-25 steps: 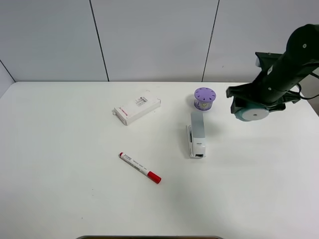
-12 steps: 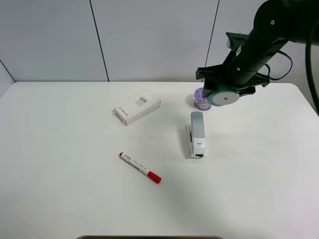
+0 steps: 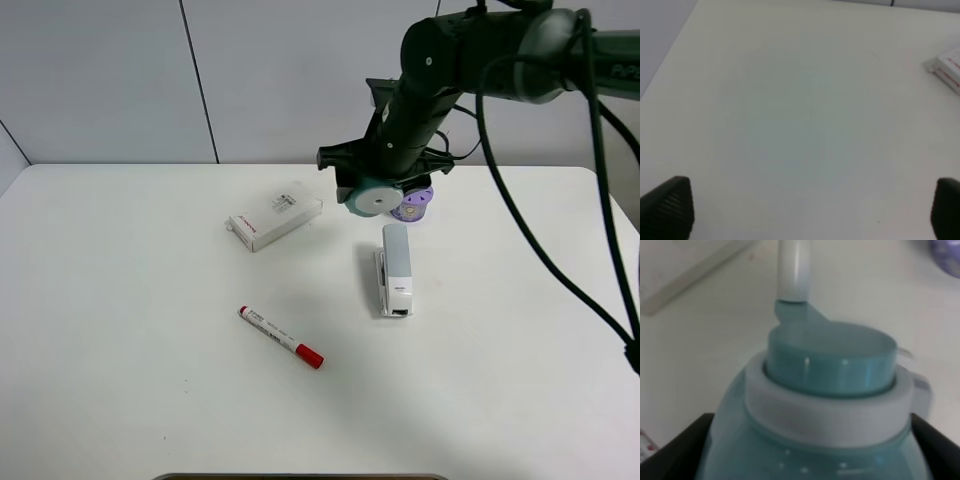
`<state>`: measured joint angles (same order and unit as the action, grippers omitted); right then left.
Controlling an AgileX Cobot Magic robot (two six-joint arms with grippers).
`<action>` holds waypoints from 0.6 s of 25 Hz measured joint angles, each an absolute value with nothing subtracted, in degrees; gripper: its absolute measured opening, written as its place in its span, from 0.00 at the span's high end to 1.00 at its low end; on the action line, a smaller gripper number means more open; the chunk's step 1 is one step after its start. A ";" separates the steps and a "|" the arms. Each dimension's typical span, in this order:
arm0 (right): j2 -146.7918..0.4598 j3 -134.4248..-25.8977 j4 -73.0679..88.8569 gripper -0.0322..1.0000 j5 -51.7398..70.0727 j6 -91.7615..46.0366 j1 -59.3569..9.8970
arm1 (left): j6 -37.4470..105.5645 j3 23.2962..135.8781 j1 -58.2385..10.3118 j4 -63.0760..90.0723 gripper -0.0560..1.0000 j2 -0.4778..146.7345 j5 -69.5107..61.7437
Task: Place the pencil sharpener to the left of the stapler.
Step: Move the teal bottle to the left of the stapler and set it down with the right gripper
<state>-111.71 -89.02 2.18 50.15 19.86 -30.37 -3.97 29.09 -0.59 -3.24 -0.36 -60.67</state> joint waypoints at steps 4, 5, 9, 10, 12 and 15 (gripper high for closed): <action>-115.44 -92.76 2.25 0.31 50.15 21.27 -32.73 | -3.97 29.09 -0.59 -3.24 0.05 -0.36 -60.67; -116.10 -93.50 2.25 0.31 50.15 21.49 -33.34 | -3.97 29.09 -0.59 -3.24 0.05 -0.36 -60.67; -118.77 -95.08 2.66 0.31 50.02 21.92 -35.34 | -3.97 29.09 -0.59 -3.24 0.05 -0.36 -60.67; -119.43 -95.10 2.79 0.31 50.02 22.12 -35.68 | -3.97 29.09 -0.59 -3.24 0.05 -0.36 -60.67; -120.82 -95.10 3.01 0.31 50.02 22.25 -36.42 | -3.97 29.09 -0.59 -3.24 0.05 -0.36 -60.67; -122.57 -95.10 3.29 0.31 50.02 22.29 -37.19 | -3.97 29.09 -0.59 -3.24 0.05 -0.36 -60.67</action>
